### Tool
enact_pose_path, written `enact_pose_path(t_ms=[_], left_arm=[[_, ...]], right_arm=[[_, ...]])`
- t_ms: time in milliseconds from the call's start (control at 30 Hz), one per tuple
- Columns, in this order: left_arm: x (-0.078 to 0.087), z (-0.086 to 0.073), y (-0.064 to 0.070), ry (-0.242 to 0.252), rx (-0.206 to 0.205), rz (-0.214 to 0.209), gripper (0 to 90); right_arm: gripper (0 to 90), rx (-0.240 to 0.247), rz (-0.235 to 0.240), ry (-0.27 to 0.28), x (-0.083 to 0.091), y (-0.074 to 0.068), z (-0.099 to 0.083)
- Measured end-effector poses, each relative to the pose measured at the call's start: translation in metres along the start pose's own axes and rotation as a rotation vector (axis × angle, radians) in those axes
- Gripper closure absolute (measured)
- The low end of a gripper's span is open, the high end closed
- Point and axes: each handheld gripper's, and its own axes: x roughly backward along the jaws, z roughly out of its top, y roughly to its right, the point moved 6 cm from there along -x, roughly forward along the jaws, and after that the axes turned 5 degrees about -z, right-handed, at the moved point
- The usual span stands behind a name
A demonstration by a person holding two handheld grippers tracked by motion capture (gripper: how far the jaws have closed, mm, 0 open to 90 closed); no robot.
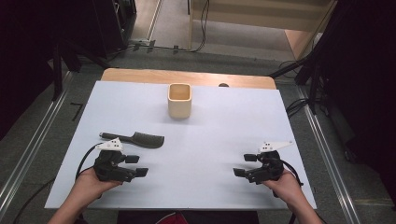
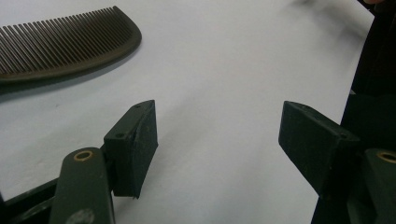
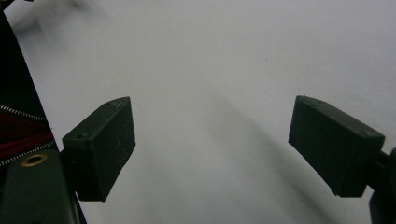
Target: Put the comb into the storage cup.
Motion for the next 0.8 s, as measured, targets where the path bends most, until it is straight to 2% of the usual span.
enact_pose_path(t_ms=[733, 800], left_arm=[[0.0001, -0.0004, 0.0000, -0.007, 0.018, -0.009, 29.5], [0.0000, -0.0003, -0.0008, -0.029, 0.027, 0.003, 29.5]], right_arm=[[12.9, -0.001, 0.001, -0.001, -0.0003, -0.0008, -0.0001], [12.9, 0.000, 0.000, -0.004, -0.0004, -0.0008, -0.0003]])
